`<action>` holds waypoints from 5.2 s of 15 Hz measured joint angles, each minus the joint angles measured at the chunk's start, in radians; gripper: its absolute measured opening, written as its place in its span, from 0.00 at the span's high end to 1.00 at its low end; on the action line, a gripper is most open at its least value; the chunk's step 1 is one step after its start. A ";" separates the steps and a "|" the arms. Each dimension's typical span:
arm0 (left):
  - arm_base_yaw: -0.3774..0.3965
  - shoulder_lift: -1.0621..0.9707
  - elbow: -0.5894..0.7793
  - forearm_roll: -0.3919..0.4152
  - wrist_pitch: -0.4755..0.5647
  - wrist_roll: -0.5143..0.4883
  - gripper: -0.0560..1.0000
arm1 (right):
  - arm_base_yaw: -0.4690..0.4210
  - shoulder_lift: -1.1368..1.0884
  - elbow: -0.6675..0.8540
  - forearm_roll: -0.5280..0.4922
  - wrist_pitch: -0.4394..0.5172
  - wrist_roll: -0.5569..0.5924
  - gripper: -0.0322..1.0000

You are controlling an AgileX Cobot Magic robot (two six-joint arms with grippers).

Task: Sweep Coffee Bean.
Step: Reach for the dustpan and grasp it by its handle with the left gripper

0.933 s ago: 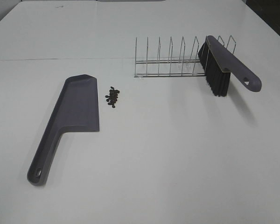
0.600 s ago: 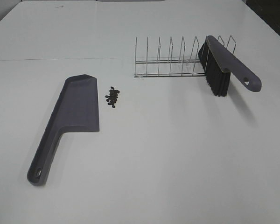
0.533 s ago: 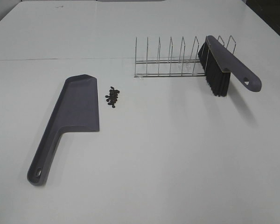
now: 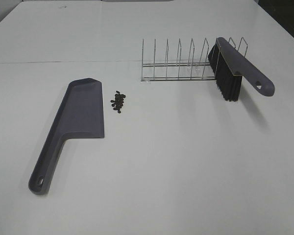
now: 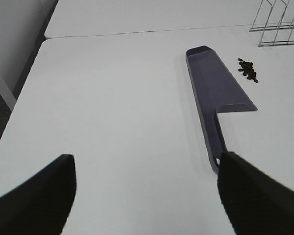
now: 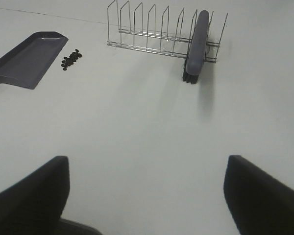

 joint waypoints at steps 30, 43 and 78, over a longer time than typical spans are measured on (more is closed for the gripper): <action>0.000 0.000 0.000 0.000 0.000 0.000 0.26 | 0.000 0.000 0.000 0.000 0.000 0.000 0.26; 0.000 0.000 0.000 0.000 0.000 0.000 0.26 | 0.000 0.000 0.000 0.000 0.000 0.000 0.26; -0.183 1.629 -0.487 -0.131 -0.239 -0.140 0.26 | 0.000 0.000 0.000 0.000 0.000 0.000 0.26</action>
